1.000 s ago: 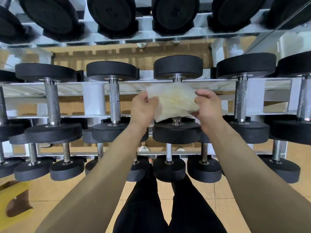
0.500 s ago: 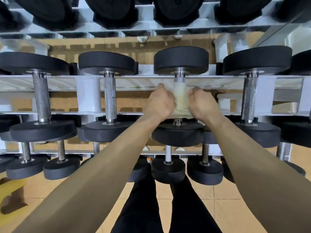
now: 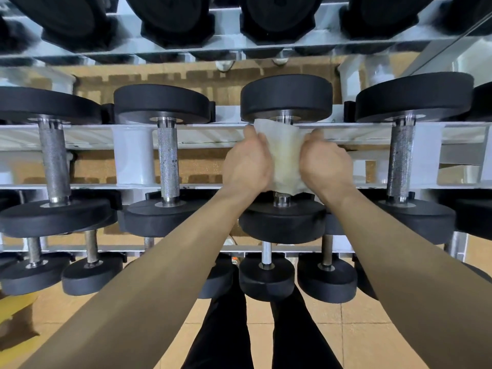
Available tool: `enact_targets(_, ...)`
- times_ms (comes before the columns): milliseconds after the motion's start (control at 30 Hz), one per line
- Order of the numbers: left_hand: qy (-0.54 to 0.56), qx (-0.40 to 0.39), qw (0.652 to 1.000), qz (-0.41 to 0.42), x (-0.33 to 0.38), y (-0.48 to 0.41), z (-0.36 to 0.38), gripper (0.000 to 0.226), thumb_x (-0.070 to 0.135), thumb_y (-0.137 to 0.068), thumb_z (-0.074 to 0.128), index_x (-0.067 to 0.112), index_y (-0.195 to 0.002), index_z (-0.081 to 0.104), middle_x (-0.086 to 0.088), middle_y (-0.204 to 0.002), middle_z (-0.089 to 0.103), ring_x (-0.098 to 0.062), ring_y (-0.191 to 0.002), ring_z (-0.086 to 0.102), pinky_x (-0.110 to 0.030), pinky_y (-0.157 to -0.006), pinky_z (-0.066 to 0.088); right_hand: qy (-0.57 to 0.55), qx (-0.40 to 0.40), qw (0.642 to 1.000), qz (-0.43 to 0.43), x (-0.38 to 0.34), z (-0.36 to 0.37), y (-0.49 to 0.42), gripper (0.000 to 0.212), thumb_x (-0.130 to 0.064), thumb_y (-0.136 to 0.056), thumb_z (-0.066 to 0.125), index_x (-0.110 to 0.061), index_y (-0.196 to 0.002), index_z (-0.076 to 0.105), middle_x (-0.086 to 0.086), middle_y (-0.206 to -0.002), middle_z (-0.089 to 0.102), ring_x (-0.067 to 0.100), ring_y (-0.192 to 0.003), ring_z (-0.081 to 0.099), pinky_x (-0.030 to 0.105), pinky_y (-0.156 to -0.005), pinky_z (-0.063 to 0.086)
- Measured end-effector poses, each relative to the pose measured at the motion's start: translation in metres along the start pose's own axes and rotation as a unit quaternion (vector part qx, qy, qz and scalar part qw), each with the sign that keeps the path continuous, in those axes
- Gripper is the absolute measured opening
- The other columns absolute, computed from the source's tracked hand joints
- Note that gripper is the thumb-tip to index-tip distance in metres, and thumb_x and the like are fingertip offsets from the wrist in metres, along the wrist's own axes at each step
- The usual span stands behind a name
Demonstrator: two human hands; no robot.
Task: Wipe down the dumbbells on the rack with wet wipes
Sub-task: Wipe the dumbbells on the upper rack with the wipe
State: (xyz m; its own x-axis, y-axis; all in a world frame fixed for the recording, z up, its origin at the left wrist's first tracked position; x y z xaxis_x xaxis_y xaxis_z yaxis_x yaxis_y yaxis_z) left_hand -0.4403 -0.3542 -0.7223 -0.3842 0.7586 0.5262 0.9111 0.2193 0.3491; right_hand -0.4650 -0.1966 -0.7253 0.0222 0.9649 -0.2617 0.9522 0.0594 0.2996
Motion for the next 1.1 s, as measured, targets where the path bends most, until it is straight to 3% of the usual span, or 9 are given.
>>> enact_targets(100,-0.015,0.016,0.999,0.035,0.001,0.006,-0.001,0.034,0.03,-0.11,0.024,0.005,-0.118,0.047,-0.017,-0.095,0.067,-0.038,-0.086,0.063,-0.046,-0.072,0.05,0.016,-0.012,1.0,0.022,0.003,0.0,-0.011,0.019,-0.004,-0.096,0.033,-0.005,-0.11,0.046,0.024,-0.095,0.069,0.042,-0.082,0.064,0.039,-0.064,0.04)
enact_targets(267,-0.12,-0.06,0.991,-0.015,-0.01,-0.015,0.023,0.02,0.015,-0.101,0.038,0.009,-0.119,0.045,-0.015,-0.105,0.067,-0.039,-0.099,0.064,-0.041,-0.069,0.041,-0.002,0.034,0.999,-0.014,-0.014,-0.014,-0.003,0.017,-0.008,-0.098,0.034,-0.006,-0.108,0.048,0.021,-0.097,0.068,0.042,-0.089,0.064,0.038,-0.067,0.038)
enact_targets(400,-0.124,-0.048,0.991,-0.022,-0.008,-0.017,0.01,0.023,0.015,-0.1,0.042,0.006,-0.12,0.051,-0.018,-0.115,0.066,-0.039,-0.107,0.063,-0.04,-0.075,0.043,0.039,0.004,0.999,-0.028,-0.014,-0.006,-0.003,0.024,-0.008,-0.099,0.033,-0.002,-0.116,0.049,0.02,-0.099,0.067,0.04,-0.088,0.063,0.039,-0.066,0.037)
enact_targets(533,-0.134,-0.037,0.988,0.073,0.003,0.006,0.002,0.018,0.016,-0.106,0.035,0.005,-0.11,0.049,-0.017,-0.096,0.062,-0.038,-0.089,0.058,-0.044,-0.072,0.044,0.094,-0.092,0.99,-0.043,0.001,0.015,0.001,0.025,-0.005,-0.096,0.034,-0.002,-0.114,0.051,0.023,-0.11,0.066,0.044,-0.098,0.064,0.041,-0.068,0.039)
enact_targets(600,-0.176,-0.071,0.976,0.107,-0.002,0.009,0.009,0.018,0.015,-0.104,0.033,0.007,-0.111,0.048,-0.019,-0.099,0.062,-0.041,-0.093,0.059,-0.045,-0.071,0.044,0.114,-0.112,0.984,-0.081,-0.003,0.015,0.008,0.025,-0.007,-0.096,0.036,-0.004,-0.114,0.052,0.021,-0.113,0.066,0.043,-0.1,0.064,0.04,-0.07,0.039)
enact_targets(733,-0.292,-0.135,0.934,0.154,-0.015,0.003,0.025,0.027,0.017,-0.103,0.03,0.009,-0.123,0.047,-0.018,-0.116,0.067,-0.041,-0.105,0.062,-0.042,-0.073,0.041,0.085,-0.079,0.984,-0.135,-0.014,0.001,0.019,0.021,-0.011,-0.098,0.035,-0.006,-0.111,0.051,0.021,-0.106,0.066,0.043,-0.093,0.063,0.041,-0.068,0.039)
enact_targets(800,-0.319,-0.125,0.923,0.177,-0.012,0.0,0.026,0.029,0.013,-0.102,0.033,0.006,-0.128,0.045,-0.02,-0.114,0.068,-0.042,-0.104,0.064,-0.044,-0.072,0.042,0.076,-0.067,0.986,-0.132,-0.014,0.001,0.021,0.019,-0.011,-0.1,0.034,-0.006,-0.109,0.049,0.023,-0.102,0.067,0.044,-0.091,0.064,0.042,-0.067,0.039)
enact_targets(900,-0.284,-0.059,0.943,0.166,0.0,-0.008,0.012,0.029,0.006,-0.097,0.04,0.002,-0.126,0.044,-0.023,-0.106,0.067,-0.046,-0.094,0.064,-0.046,-0.07,0.046,0.096,-0.059,0.985,-0.131,-0.013,0.005,0.017,0.018,-0.006,-0.097,0.035,-0.005,-0.11,0.048,0.023,-0.102,0.068,0.045,-0.09,0.065,0.04,-0.066,0.038)
enact_targets(1100,-0.175,0.006,0.974,0.14,-0.001,0.002,0.007,0.021,0.022,-0.106,0.03,0.007,-0.114,0.041,-0.024,-0.094,0.067,-0.046,-0.083,0.062,-0.043,-0.065,0.039,0.131,-0.067,0.985,-0.093,-0.008,0.002,0.004,0.032,0.007,-0.091,0.039,0.003,-0.121,0.048,0.024,-0.114,0.066,0.046,-0.101,0.065,0.041,-0.068,0.039)
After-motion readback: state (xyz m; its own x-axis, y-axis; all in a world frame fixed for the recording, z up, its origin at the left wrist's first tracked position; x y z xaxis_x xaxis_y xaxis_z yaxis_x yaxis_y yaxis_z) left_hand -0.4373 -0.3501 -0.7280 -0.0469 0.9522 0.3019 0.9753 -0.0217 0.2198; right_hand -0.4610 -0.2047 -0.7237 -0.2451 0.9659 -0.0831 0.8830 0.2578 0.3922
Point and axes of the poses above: each hand's wrist, its own y-axis away from the middle knuckle, its own z-axis out of the palm, x = y × z, the point moved 7 cm from there along -y, towards the middle knuckle
